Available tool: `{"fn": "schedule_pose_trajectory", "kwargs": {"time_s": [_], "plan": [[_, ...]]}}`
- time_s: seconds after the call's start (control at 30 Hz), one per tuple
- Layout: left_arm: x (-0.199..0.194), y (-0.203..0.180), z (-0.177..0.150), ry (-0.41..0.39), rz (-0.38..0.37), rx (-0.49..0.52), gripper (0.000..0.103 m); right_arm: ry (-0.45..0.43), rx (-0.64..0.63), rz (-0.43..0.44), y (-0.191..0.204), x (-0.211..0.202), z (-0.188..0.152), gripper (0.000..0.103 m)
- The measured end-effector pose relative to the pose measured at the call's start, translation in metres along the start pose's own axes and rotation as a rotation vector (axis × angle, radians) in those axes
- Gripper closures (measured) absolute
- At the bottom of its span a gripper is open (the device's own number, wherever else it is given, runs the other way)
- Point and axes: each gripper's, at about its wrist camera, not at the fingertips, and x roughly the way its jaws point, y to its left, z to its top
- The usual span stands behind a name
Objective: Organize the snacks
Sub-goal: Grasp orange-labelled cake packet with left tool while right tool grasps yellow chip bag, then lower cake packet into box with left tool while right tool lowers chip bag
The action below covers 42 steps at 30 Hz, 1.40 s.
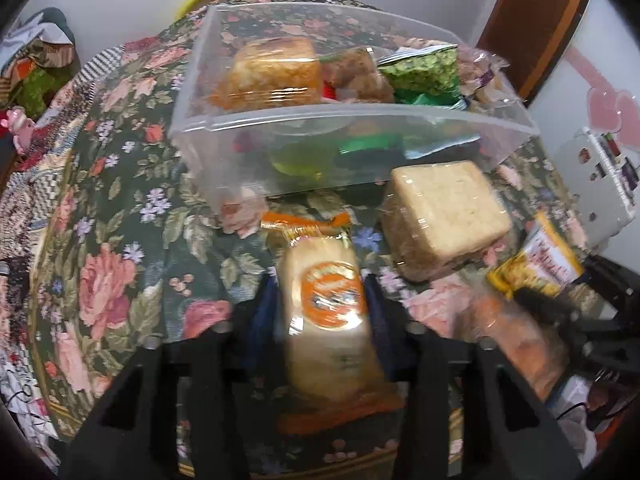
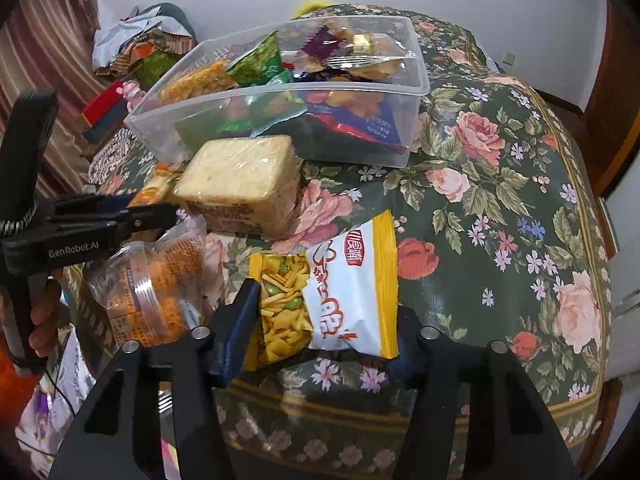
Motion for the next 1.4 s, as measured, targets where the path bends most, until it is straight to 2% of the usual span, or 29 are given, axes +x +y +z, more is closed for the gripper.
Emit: {"fn": "schedule_pose_trajectory", "kwargs": {"time_s": [0.1,0.2,0.27,0.5,0.87,1.2,1.4], "plan": [[-0.003,0.002,-0.002,-0.013,0.003,0.002,0.069,-0.016,0.015,0.003,-0.002,-0.002,0.0,0.055],[-0.008,0.003,-0.003,-0.025,0.005,-0.002,0.069,-0.041,0.022,0.006,-0.004,-0.011,0.001,0.077],[-0.014,0.003,-0.001,-0.043,0.004,-0.008,0.069,-0.054,0.039,0.029,-0.008,-0.015,0.003,0.081],[-0.047,0.001,0.008,-0.128,0.005,-0.014,0.069,-0.108,0.028,0.022,-0.008,-0.034,0.012,0.081],[-0.085,0.006,0.036,-0.237,0.006,-0.03,0.069,-0.252,0.009,0.043,-0.002,-0.066,0.054,0.081],[-0.095,0.016,0.074,-0.304,0.027,-0.052,0.069,-0.335,-0.014,0.063,0.009,-0.068,0.101,0.081],[-0.085,0.022,0.094,-0.303,0.025,-0.065,0.069,-0.346,-0.031,0.066,0.017,-0.056,0.127,0.081]]}}
